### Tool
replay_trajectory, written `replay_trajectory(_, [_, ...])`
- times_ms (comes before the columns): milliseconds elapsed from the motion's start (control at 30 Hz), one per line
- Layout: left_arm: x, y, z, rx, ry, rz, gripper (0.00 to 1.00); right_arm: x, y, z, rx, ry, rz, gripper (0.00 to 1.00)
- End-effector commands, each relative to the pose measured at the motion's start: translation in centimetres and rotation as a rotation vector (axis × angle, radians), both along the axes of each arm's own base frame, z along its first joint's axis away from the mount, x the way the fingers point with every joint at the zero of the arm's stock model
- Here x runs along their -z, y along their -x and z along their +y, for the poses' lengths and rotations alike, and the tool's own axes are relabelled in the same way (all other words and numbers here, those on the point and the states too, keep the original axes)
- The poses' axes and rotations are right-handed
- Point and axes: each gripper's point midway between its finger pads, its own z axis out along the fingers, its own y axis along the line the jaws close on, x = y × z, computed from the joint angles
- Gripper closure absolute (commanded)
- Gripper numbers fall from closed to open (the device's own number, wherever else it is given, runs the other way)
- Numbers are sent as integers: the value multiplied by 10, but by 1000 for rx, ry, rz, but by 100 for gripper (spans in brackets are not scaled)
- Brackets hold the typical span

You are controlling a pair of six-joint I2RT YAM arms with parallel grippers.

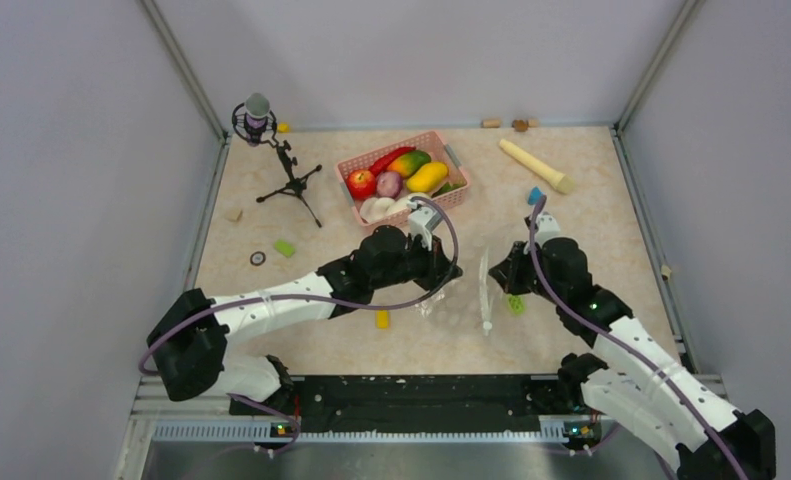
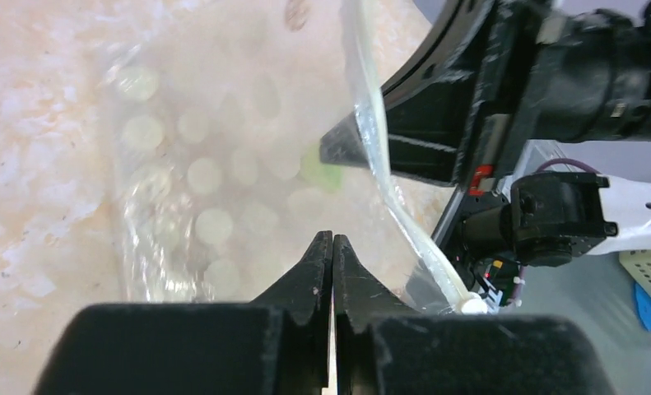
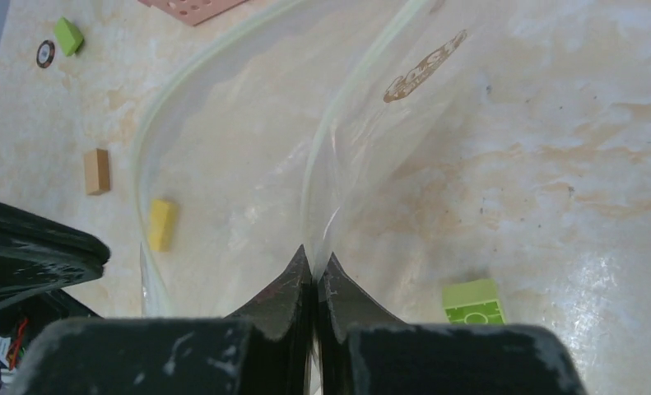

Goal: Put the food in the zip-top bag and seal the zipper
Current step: Open the zipper of the food storage bag.

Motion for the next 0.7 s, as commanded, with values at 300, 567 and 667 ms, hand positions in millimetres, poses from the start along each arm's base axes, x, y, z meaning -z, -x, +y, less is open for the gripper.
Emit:
replay_trajectory(300, [-51, -13, -11, -19, 65, -69, 4, -63, -16, 1, 26, 40, -25, 100])
replay_trajectory(567, [-58, -45, -12, -154, -4, -82, 3, -73, -20, 21, -21, 56, -21, 100])
replay_trajectory(667, [-48, -60, -10, -223, -72, -83, 9, -77, -25, 21, -8, 57, -30, 100])
